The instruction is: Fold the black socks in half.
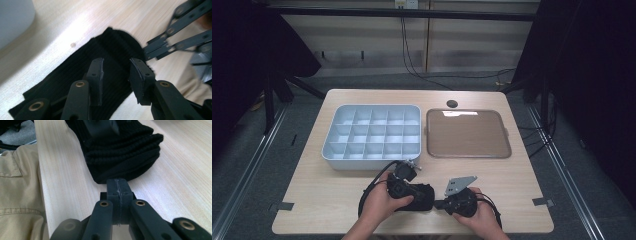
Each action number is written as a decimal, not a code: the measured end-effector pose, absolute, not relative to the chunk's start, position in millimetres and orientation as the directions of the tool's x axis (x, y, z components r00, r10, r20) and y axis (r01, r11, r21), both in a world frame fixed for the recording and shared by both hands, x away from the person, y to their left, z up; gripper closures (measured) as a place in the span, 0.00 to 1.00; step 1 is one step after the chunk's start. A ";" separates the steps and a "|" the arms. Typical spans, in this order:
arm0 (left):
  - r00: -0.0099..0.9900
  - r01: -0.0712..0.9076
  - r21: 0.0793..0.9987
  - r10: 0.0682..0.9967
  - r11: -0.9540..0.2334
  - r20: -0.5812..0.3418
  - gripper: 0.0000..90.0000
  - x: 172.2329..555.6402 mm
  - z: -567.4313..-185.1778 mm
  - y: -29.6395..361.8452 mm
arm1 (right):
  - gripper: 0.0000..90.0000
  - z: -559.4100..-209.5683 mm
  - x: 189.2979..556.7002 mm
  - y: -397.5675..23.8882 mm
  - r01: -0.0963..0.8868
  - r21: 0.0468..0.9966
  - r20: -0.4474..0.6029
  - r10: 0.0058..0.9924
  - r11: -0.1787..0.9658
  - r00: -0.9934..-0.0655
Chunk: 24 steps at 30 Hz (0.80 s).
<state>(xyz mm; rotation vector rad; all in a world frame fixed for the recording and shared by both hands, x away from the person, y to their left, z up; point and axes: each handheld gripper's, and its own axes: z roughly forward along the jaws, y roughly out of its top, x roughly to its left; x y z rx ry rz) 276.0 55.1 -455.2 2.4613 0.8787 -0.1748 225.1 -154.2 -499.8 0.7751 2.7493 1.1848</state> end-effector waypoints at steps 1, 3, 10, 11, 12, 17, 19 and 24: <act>0.781 0.623 0.423 0.555 -0.658 -0.287 0.70 275.9 -458.0 54.1 | 1.00 -499.9 225.3 -154.2 0.425 0.694 0.147 0.464 0.581 -0.874; 0.782 0.622 0.413 0.554 -0.665 -0.286 0.70 275.5 -462.8 52.5 | 1.00 -499.8 225.2 -154.1 0.424 0.694 0.146 0.463 0.582 -0.874; 0.796 0.601 0.418 0.558 -0.681 -0.236 0.82 271.8 -467.8 47.8 | 1.00 -499.6 225.3 -154.1 0.422 0.694 0.142 0.463 0.584 -0.875; 0.796 0.601 0.418 0.559 -0.681 -0.232 0.85 271.3 -468.1 47.4 | 1.00 -499.5 225.2 -154.0 0.423 0.693 0.142 0.464 0.584 -0.874; 0.793 0.605 0.414 0.563 -0.680 -0.233 0.87 270.8 -468.0 47.1 | 1.00 -499.4 225.2 -153.8 0.422 0.693 0.141 0.464 0.585 -0.874; 0.797 0.597 0.421 0.565 -0.683 -0.213 0.95 269.0 -466.9 45.1 | 1.00 -499.6 225.7 -153.4 0.418 0.693 0.139 0.460 0.588 -0.877; 0.790 0.608 0.422 0.567 -0.673 -0.233 0.96 269.7 -464.8 47.4 | 1.00 -499.6 225.7 -153.4 0.422 0.694 0.142 0.463 0.584 -0.875; 0.791 0.606 0.465 0.548 -0.646 -0.271 0.96 268.0 -450.3 50.7 | 1.00 -499.7 225.8 -153.5 0.421 0.694 0.143 0.461 0.584 -0.876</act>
